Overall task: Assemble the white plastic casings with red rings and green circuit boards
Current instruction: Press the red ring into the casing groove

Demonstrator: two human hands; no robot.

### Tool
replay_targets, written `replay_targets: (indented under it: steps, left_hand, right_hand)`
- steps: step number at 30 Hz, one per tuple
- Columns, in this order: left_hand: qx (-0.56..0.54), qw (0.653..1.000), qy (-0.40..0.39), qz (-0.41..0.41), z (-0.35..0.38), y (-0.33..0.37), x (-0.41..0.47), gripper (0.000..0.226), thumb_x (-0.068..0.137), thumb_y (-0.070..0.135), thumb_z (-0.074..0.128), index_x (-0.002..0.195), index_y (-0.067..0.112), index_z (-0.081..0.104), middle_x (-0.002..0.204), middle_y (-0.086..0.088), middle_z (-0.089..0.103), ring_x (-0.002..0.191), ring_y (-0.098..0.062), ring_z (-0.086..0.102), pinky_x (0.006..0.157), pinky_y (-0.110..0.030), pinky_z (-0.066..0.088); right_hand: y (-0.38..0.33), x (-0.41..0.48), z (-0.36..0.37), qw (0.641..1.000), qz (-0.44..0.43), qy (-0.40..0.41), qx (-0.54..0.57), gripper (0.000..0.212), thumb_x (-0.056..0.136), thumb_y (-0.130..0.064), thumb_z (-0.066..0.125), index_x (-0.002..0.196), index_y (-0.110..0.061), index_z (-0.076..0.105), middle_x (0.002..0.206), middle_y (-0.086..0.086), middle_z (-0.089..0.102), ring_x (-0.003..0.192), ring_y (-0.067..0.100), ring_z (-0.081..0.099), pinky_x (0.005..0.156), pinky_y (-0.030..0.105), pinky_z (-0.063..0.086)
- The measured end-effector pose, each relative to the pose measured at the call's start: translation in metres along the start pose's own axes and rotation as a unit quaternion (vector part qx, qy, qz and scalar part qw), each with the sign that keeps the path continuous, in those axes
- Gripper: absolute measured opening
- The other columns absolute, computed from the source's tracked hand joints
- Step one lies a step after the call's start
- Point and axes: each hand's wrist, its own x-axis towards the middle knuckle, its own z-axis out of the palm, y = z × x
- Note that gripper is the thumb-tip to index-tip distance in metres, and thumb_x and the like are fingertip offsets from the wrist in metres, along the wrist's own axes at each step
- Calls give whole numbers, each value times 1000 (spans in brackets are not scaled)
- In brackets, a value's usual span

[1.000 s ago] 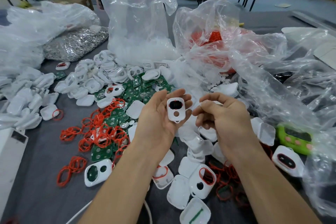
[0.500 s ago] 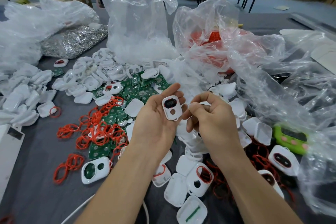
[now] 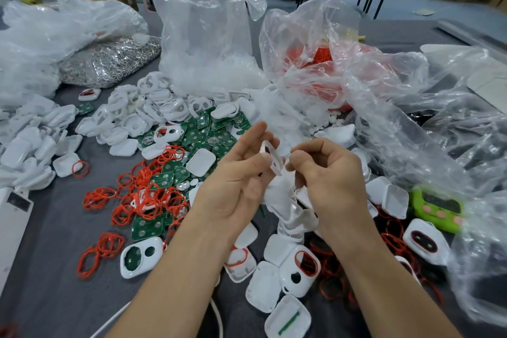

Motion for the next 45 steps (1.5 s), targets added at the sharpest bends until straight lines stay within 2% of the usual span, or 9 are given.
replay_targets:
  steps: [5, 9, 11, 16, 21, 26, 35, 40, 45]
  left_hand:
    - [87, 995, -25, 34, -4, 0, 1, 63, 64, -28, 59, 112, 11, 72, 96, -3, 75, 110, -18, 71, 101, -38, 51]
    - [122, 991, -41, 47, -3, -5, 1, 62, 64, -25, 57, 102, 17, 81, 100, -5, 75, 113, -17, 69, 91, -28, 57]
    - [138, 988, -41, 53, -3, -8, 1, 65, 63, -26, 56, 101, 19, 82, 101, -4, 76, 112, -16, 69, 86, -26, 59]
    - [176, 982, -21, 71, -3, -13, 1, 70, 57, -26, 56, 98, 23, 83, 104, -4, 77, 118, -17, 68, 94, -30, 57]
    - [185, 980, -12, 71, -1, -14, 1, 68, 56, -24, 57, 95, 25, 83, 108, -6, 77, 111, -16, 70, 87, -25, 58]
    - [166, 983, -19, 76, -1, -14, 2, 67, 56, -26, 55, 96, 21, 82, 103, -6, 77, 110, -14, 71, 81, -22, 58]
    - [152, 985, -28, 73, -1, -16, 2, 66, 55, -27, 52, 100, 14, 77, 95, -5, 77, 109, -15, 71, 80, -21, 57]
    - [137, 988, -40, 61, -1, -15, 1, 67, 57, -28, 51, 97, 17, 82, 96, -5, 77, 109, -16, 72, 79, -21, 57]
    - [127, 989, -44, 58, -1, -15, 1, 66, 59, -28, 51, 96, 17, 82, 96, -5, 76, 111, -18, 71, 84, -24, 58]
  right_hand:
    - [1, 5, -8, 1000, 1, 6, -6, 22, 84, -11, 80, 75, -31, 79, 71, -4, 76, 64, 7, 67, 61, 20, 54]
    - [-1, 3, -9, 999, -19, 1, -48, 27, 80, -13, 83, 75, -39, 79, 71, -8, 77, 68, 11, 74, 66, 30, 59]
    - [-1, 2, -9, 994, -43, 13, -101, 28, 78, -17, 85, 74, -43, 78, 68, -15, 75, 65, 5, 73, 63, 23, 58]
    - [-4, -4, -8, 973, -112, 56, -195, 19, 78, -19, 87, 70, -33, 77, 64, -25, 70, 55, -3, 67, 55, 15, 53]
    - [-3, -8, -4, 957, -139, 88, -240, 8, 81, -23, 86, 78, -28, 80, 70, -19, 72, 63, 3, 67, 60, 22, 53]
    - [2, -4, -4, 948, -141, 99, -269, 9, 83, -23, 86, 83, -29, 80, 85, -13, 64, 74, -6, 53, 67, 3, 37]
    - [5, 8, -16, 969, -113, 31, -218, 11, 81, -22, 87, 80, -31, 81, 78, -15, 69, 67, 5, 59, 59, 13, 41]
    - [7, 12, -20, 981, -94, 9, -168, 23, 83, -17, 85, 73, -36, 75, 77, -14, 72, 71, 11, 67, 64, 21, 52]
    - [5, 12, -19, 975, -113, 5, -190, 17, 82, -18, 85, 75, -31, 78, 72, -13, 68, 65, 9, 59, 61, 20, 45]
